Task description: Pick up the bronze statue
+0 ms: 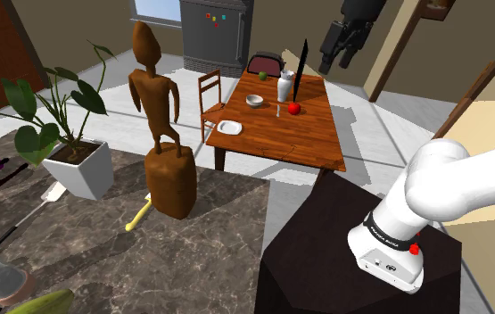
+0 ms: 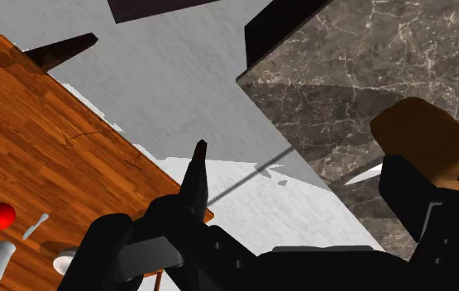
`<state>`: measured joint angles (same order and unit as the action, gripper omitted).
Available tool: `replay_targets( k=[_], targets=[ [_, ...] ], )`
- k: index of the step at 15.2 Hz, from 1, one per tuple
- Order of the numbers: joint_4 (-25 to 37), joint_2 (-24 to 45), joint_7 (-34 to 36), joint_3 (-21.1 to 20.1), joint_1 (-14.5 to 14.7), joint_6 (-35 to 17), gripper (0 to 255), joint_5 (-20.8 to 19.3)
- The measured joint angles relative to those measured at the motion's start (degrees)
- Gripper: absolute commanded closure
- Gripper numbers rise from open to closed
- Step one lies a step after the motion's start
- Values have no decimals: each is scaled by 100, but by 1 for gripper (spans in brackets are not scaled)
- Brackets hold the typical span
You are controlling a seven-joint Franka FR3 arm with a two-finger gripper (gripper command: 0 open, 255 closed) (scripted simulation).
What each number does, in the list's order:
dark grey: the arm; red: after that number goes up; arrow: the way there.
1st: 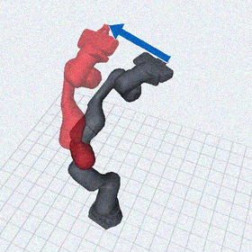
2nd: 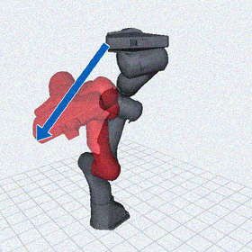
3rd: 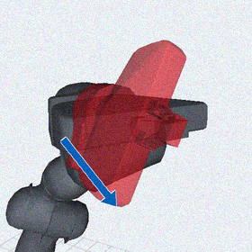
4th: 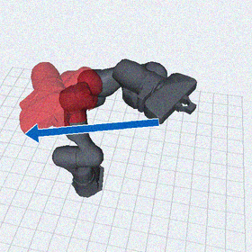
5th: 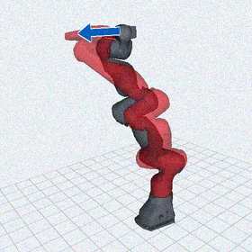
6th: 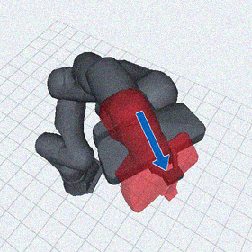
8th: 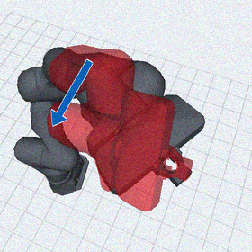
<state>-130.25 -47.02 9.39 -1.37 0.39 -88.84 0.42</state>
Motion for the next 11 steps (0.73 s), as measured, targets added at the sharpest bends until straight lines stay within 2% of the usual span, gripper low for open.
replay_targets(
  k=[3,8,11],
  targets=[
    [-133,18,-47,-50,65,-286,0,26],
    [-801,163,-217,-272,325,-1655,0,126],
    [-980,448,-374,-371,462,-2484,0,146]
  ],
)
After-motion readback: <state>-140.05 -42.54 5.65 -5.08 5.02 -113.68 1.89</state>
